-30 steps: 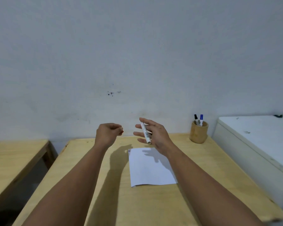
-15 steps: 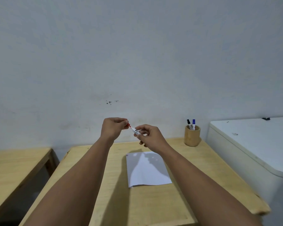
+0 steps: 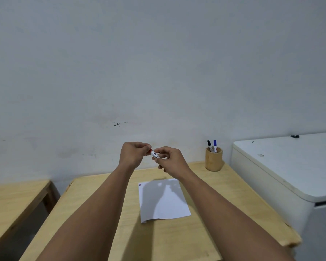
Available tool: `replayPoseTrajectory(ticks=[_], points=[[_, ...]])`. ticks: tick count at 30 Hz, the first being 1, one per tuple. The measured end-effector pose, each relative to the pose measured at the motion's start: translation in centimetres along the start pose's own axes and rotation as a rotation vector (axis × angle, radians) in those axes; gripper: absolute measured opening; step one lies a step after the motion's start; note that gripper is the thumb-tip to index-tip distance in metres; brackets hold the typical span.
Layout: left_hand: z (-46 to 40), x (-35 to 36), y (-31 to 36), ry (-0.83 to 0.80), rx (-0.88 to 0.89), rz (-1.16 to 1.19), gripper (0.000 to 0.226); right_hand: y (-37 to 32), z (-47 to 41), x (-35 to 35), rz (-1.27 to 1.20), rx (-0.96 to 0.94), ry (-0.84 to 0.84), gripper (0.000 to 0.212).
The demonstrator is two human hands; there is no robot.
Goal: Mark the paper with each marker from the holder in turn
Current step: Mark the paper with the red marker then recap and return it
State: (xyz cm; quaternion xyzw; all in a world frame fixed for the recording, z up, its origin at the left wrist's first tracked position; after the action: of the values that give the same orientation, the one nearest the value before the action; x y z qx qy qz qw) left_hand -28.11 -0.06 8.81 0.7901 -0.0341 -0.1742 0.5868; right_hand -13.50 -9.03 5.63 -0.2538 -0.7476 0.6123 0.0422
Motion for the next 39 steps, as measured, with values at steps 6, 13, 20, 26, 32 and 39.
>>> replayPoseTrajectory(ticks=[6, 13, 20, 26, 32, 39], points=[[0.0, 3.1, 0.8, 0.029, 0.027, 0.017, 0.010, 0.7, -0.7, -0.9, -0.027, -0.034, 0.133, 0.011], [-2.2, 8.7, 2.6, -0.204, 0.074, -0.044, 0.034, 2.4, -3.4, -6.6, 0.189, 0.015, 0.256, 0.017], [-3.6, 18.0, -1.3, -0.285, 0.082, -0.170, 0.059, 4.2, -7.1, -18.8, 0.211, 0.018, 0.652, 0.017], [-5.3, 25.3, -4.9, -0.358, 0.043, -0.245, 0.089, 7.4, -9.9, -23.2, 0.240, 0.050, 0.654, 0.017], [-7.0, 29.7, -6.8, -0.402, 0.000, -0.211, 0.110, 11.2, -11.5, -21.9, 0.382, 0.158, 0.576, 0.026], [-7.5, 31.1, -8.2, -0.434, 0.069, -0.175, 0.082, 12.3, -13.2, -20.8, 0.638, 0.189, 0.489, 0.044]])
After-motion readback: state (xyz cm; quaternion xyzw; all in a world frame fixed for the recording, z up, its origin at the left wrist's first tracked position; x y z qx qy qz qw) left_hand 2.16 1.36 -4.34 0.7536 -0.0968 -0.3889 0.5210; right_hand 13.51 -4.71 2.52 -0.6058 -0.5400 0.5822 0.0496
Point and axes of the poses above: each hand's wrist, its own z-axis away from the middle knuckle, its own x-axis out of the palm, y = z × x, the point moved 1 cm from there along -z, towards the middle knuckle, and after that the axes turned 2 degrees about x, right-handed, at the moved point
